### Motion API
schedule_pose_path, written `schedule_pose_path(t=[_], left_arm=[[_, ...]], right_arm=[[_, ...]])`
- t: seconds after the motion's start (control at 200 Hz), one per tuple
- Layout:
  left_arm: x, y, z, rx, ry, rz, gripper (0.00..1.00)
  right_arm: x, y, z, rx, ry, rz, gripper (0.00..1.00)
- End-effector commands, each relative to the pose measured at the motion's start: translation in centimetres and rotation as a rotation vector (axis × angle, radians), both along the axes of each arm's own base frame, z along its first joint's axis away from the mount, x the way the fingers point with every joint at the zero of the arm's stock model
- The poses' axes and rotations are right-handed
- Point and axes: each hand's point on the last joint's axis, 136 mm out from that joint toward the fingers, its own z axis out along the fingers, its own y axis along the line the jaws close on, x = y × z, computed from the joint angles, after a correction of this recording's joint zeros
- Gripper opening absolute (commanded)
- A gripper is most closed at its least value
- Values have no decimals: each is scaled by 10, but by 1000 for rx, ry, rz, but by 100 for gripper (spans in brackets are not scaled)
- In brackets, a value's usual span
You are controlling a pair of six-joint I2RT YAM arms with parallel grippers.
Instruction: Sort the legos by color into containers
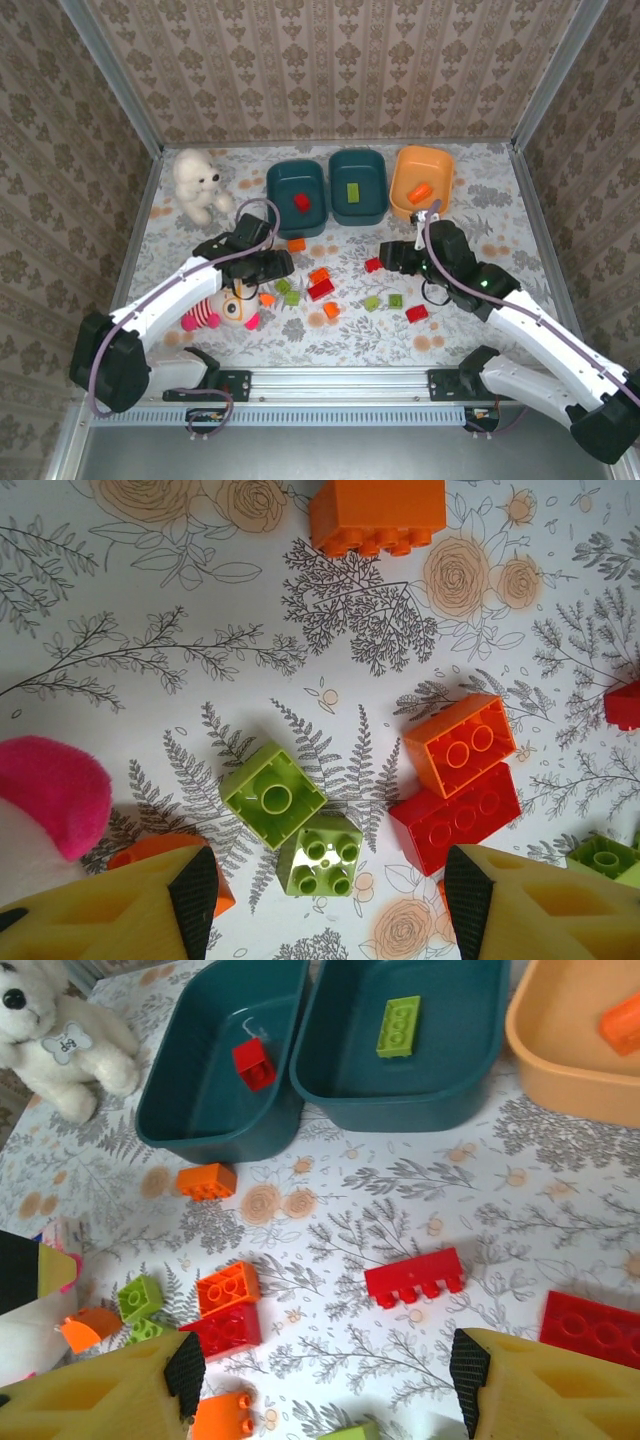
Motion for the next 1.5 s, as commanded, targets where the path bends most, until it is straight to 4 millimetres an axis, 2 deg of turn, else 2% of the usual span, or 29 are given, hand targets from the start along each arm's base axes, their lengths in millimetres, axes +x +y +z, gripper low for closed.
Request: schedule_pose_path(t=[0.0, 0.385, 0.485, 0.565, 0.64, 0.715, 0.815, 0.975, 1.06, 1.495], left_arm=[[7, -11, 6, -15, -14, -23, 64], [9, -21, 1, -8, 8, -28, 64], [11, -31, 2, 6, 11, -67, 64], [11, -50, 8, 20, -5, -157, 64], [7, -63, 6, 72, 19, -239, 64], [-2, -73, -3, 123, 71, -299, 67], [-13, -87, -10, 176, 108, -401, 76], [-32, -93, -23, 286, 112, -623, 71], [-37, -90, -33, 320, 117, -681, 70], [-31, -94, -69, 367, 130, -767, 70]], right_arm=[[-7, -14, -8, -36, 15, -51, 70], [-13, -16, -17, -47, 33, -42, 69], [-11, -13, -19, -50, 39, -32, 69], [-10, -11, -22, -53, 44, -28, 69], [-9, -10, -23, -52, 45, -27, 69], [-8, -8, -21, -49, 43, -24, 69], [-7, -7, -21, -51, 45, -18, 69], [-9, -7, -22, -51, 53, -17, 69], [-12, -8, -22, -50, 59, -15, 69], [-17, -14, -18, -54, 65, -29, 69]])
